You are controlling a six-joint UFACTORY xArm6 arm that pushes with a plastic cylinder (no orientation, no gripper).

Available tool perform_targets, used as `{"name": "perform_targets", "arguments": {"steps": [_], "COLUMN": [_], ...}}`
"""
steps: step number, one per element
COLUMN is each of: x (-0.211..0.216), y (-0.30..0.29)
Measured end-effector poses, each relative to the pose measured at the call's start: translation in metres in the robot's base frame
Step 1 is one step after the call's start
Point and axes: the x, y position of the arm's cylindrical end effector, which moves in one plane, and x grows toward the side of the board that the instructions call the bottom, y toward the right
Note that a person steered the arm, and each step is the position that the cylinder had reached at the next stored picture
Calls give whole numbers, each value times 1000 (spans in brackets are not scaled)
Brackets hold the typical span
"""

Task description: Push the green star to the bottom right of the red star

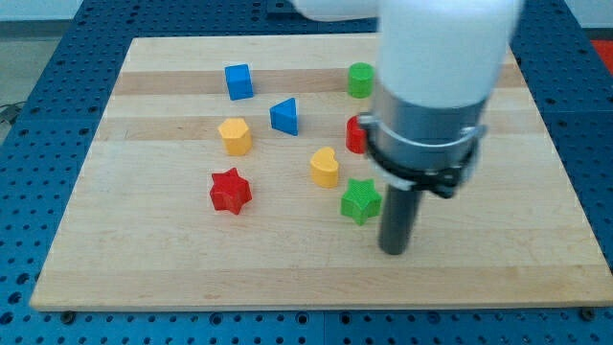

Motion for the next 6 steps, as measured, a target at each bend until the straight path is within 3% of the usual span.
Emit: {"name": "perform_targets", "arguments": {"steps": [1,2,3,6], "x": [-26,-26,-53,-43], "y": [25,25,20,-37]}}
